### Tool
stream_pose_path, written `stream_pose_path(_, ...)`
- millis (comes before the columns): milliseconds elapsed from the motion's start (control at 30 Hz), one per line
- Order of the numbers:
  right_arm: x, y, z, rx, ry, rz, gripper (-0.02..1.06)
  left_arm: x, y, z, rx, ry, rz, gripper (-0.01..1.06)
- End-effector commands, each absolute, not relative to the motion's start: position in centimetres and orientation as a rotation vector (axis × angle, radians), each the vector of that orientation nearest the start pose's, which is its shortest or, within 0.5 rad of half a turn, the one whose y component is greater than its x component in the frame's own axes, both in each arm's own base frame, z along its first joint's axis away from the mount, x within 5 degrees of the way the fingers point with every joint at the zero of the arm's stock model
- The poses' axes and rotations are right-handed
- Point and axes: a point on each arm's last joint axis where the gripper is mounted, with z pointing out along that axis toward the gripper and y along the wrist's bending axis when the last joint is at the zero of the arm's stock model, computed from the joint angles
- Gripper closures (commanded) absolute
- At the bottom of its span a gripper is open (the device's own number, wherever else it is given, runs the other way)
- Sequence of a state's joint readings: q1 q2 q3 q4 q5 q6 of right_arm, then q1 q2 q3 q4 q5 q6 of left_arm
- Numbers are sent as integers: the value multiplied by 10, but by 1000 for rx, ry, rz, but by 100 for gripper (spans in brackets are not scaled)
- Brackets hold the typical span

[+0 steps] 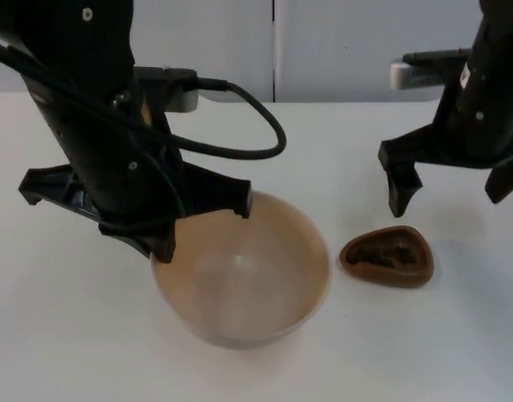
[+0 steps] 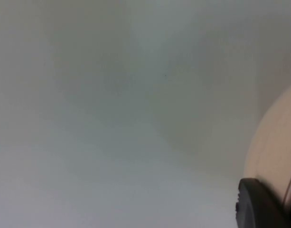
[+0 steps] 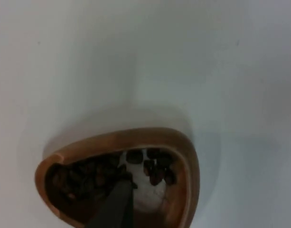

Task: Pick up the bowl with the left hand and pour the coffee beans from the cup into the bowl with the right hand.

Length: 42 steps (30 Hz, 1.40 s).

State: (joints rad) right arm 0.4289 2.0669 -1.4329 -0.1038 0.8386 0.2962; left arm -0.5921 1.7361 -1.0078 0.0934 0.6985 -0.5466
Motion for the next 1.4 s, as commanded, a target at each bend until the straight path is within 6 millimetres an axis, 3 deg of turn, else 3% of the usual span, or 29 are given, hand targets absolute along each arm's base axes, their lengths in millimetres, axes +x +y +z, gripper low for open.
stream_pose_path(0, 379, 166, 149, -287, 2920, -23, 1, 267, -174, 177, 132, 2888, -113, 105)
stream_pose_path(133, 381, 166, 131, -263, 2946, -51, 1, 269, -174, 178, 115, 2874, -114, 105)
stream_pose_path(567, 384, 168, 102, -239, 2971, -51, 9, 269, -174, 178, 102, 2869, -114, 105)
stream_pose_path(867, 385, 169, 101, -200, 2963, -30, 21, 269, -175, 178, 102, 2867, -116, 105)
stream_pose_path(1367, 386, 170, 95, -186, 2969, -14, 21, 269, -175, 178, 102, 2865, -118, 105)
